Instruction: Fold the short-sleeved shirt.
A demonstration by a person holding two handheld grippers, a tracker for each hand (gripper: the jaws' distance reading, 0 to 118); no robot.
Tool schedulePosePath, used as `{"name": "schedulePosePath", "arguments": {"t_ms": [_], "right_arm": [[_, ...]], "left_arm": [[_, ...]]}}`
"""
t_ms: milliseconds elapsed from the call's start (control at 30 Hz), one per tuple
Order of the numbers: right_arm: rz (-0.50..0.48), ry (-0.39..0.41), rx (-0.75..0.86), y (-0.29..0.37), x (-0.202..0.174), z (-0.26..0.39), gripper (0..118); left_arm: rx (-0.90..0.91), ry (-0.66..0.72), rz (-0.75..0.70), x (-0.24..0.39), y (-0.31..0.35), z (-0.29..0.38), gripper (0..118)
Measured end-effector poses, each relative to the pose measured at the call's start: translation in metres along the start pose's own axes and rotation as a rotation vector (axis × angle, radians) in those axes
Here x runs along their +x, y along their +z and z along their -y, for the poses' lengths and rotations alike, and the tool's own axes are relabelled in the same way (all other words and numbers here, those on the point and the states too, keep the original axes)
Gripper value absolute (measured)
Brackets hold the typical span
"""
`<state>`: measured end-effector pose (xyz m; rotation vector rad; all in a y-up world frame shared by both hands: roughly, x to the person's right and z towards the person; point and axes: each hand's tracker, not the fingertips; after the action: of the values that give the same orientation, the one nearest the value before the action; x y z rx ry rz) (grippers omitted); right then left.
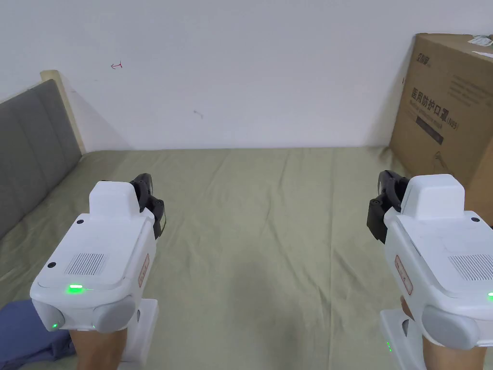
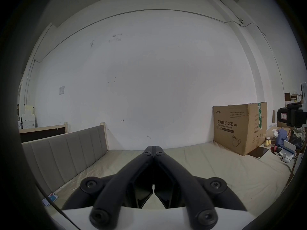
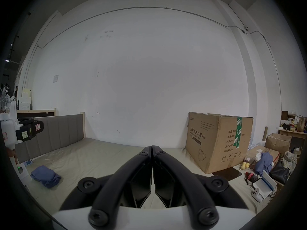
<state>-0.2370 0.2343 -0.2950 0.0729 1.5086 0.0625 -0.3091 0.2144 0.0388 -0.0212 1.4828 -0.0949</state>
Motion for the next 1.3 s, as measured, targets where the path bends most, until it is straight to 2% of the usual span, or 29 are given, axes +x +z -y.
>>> {"name": "schedulePosePath", "arguments": {"t_ms": [1167,1233,1267,1300], "right_arm": [[0.003,0.001,-0.015,-0.0003,-0.0003,0.0016,0],[-0.004,-0.002,-0.025,-0.0007,-0.0006,0.0015,3],[-0.008,-0.006,-0.033,-0.0008,-0.0009,0.0014,11],[-0.008,-0.015,-0.039,-0.0006,-0.0009,0.0012,34]], "left_arm": [[0.003,-0.013,-0.003,-0.0042,-0.0015,0.0037,0],[0.002,-0.008,-0.011,-0.0042,-0.0017,0.0048,10],[0.000,-0.007,-0.017,-0.0045,-0.0018,0.0051,21],[-0.005,-0.003,-0.019,-0.0049,-0.0022,0.0052,45]]}}
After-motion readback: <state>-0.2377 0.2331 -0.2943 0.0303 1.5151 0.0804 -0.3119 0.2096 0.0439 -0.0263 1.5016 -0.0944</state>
